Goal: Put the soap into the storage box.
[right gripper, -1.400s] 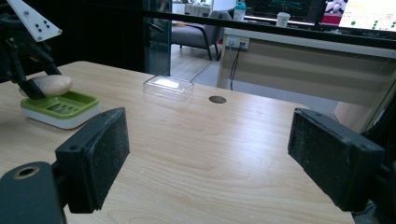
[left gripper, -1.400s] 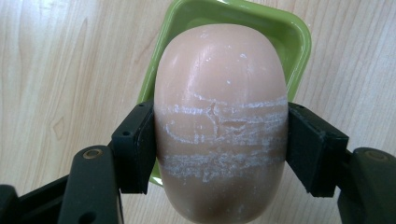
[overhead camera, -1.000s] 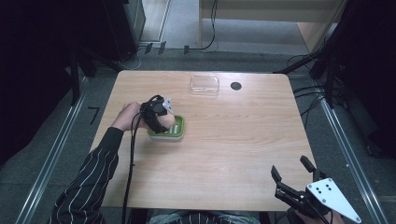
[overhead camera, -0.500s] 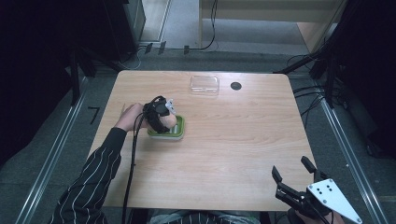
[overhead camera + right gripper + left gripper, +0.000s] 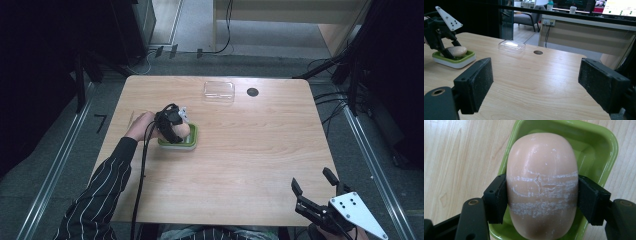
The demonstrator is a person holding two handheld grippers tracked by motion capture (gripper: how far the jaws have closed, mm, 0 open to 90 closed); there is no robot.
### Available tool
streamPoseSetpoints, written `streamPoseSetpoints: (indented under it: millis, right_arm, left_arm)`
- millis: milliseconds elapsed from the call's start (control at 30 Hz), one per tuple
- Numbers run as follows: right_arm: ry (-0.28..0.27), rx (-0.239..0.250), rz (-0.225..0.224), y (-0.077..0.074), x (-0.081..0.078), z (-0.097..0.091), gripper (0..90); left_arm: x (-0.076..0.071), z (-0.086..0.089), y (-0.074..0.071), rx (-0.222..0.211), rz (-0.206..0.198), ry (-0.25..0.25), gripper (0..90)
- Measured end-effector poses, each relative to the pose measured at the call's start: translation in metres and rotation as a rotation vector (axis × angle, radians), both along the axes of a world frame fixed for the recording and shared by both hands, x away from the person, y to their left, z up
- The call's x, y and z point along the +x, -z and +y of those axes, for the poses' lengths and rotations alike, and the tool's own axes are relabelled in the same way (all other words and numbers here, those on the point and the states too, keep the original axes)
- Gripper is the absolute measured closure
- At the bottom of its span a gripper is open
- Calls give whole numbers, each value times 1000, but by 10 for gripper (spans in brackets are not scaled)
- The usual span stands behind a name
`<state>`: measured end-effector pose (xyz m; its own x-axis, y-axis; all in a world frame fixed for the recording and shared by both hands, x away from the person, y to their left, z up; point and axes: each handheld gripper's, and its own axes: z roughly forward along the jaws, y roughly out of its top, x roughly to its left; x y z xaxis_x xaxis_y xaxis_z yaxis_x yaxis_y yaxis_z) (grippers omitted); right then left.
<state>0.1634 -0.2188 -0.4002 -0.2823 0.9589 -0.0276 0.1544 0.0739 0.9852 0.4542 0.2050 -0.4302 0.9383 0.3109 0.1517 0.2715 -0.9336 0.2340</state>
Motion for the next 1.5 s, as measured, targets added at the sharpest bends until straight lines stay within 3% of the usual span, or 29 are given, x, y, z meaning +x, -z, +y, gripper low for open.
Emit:
streamPoseSetpoints:
  millis: [733, 967, 1033, 1300, 1500]
  right_arm:
    - [-1, 0, 0, 0, 0, 0, 132]
    - [-1, 0, -1, 0, 0, 0, 132]
    - [-1, 1, -1, 0, 0, 0, 132]
    - [-1, 1, -2, 0, 0, 0, 132]
    - [-2, 1, -3, 0, 0, 0, 133]
  left_arm:
    - [3, 3, 5, -35, 31, -43, 319]
    - [3, 1, 2, -26, 7, -63, 261]
    - [2, 1, 0, -22, -13, -78, 202]
    - [-3, -1, -9, -19, 15, -102, 101]
    - [-8, 0, -21, -15, -14, -139, 81]
